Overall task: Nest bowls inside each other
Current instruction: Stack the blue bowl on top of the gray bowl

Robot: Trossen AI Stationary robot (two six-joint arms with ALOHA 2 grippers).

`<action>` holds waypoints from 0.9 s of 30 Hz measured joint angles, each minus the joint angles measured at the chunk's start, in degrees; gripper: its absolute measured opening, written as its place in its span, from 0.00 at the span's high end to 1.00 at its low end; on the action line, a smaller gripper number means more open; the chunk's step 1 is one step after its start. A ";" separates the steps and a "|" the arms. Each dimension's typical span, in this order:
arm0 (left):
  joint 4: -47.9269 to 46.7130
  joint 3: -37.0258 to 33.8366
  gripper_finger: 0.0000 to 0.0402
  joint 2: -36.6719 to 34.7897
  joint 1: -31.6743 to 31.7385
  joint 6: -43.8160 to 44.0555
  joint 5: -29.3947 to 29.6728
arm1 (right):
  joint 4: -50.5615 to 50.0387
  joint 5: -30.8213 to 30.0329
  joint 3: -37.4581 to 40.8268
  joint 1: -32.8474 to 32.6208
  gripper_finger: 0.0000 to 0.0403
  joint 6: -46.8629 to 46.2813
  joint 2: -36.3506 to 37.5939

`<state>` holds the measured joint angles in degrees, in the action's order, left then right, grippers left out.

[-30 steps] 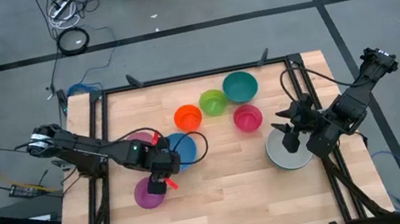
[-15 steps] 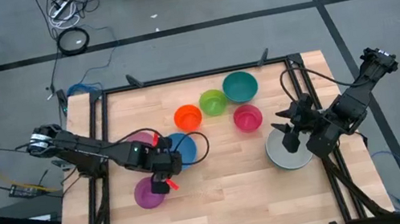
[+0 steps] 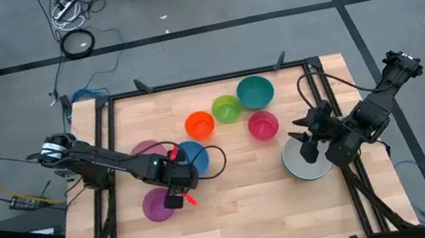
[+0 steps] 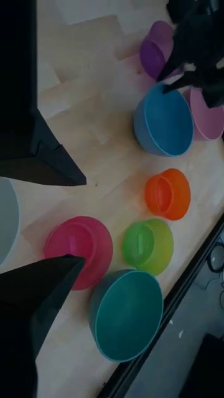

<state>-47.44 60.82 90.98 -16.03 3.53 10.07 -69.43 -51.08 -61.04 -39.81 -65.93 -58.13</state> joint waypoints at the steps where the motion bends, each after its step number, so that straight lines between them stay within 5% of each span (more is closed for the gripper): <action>1: -0.01 0.00 0.68 1.08 0.00 -0.01 0.32 | 0.01 0.03 0.00 0.00 0.55 0.00 0.00; 8: 2.25 0.00 0.71 6.00 0.24 -2.49 0.52 | 0.00 0.29 0.00 0.00 0.55 0.04 0.00; 14: 5.78 0.59 0.96 6.16 0.63 -7.50 0.34 | -0.02 0.29 0.00 -0.02 0.55 0.07 0.02; 19: 6.74 3.72 0.98 6.16 1.07 -8.92 2.28 | -0.26 -0.04 0.00 0.22 0.55 0.14 0.01; 23: 10.70 9.69 0.99 6.14 1.34 -16.05 6.74 | 0.08 -4.73 0.02 -0.10 0.55 1.26 0.00; 27: 20.30 14.94 0.99 6.14 3.85 -23.69 5.01 | 3.07 -11.44 -0.46 -2.38 0.55 6.16 0.12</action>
<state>-27.14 75.76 97.12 -12.18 -20.17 15.07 -66.36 -62.52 -61.50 -42.19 -59.77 -58.00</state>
